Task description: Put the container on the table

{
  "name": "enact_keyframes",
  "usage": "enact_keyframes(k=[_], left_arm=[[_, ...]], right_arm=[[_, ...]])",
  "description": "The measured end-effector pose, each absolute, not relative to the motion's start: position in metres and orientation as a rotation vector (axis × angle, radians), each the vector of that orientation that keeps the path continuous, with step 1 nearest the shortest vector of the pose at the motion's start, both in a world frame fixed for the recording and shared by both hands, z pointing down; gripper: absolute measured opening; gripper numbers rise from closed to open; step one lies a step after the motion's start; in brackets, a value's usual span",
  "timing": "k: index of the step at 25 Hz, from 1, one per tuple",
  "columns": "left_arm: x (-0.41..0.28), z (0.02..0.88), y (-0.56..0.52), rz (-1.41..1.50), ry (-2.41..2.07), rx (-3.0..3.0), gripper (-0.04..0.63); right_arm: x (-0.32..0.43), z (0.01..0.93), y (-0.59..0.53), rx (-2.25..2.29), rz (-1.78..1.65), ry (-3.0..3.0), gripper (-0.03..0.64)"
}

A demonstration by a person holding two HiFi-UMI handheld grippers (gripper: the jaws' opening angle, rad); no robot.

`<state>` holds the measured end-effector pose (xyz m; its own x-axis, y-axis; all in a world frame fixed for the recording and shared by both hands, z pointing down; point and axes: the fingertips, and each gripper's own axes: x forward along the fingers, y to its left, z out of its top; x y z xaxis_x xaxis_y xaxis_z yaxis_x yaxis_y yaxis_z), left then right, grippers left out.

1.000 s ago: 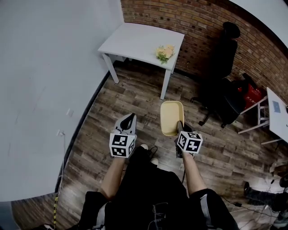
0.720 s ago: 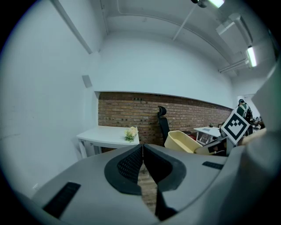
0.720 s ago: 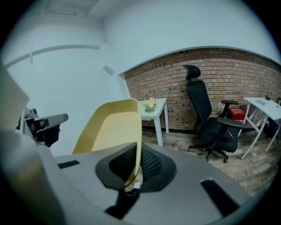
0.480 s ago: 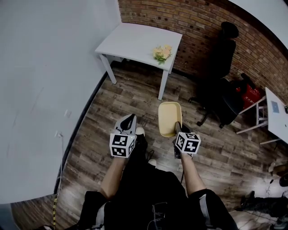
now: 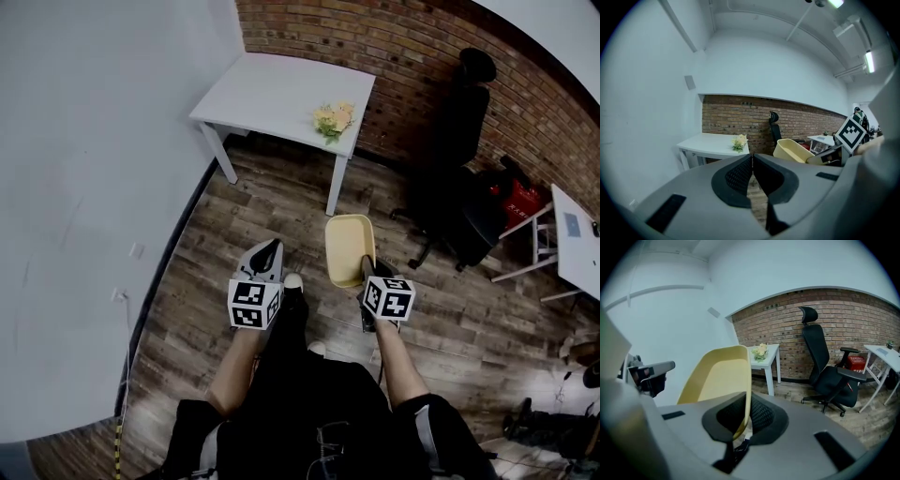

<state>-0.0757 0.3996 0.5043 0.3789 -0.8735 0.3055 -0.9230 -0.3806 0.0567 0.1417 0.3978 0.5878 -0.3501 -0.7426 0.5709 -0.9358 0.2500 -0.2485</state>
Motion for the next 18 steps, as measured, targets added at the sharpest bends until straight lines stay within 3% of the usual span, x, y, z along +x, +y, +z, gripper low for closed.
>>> enact_keyframes(k=[18], left_arm=[[-0.071,0.523,0.244,0.366,-1.469,2.466,0.02]], right_arm=[[0.13,0.597,0.262,1.561,0.822,-2.109,0.026]])
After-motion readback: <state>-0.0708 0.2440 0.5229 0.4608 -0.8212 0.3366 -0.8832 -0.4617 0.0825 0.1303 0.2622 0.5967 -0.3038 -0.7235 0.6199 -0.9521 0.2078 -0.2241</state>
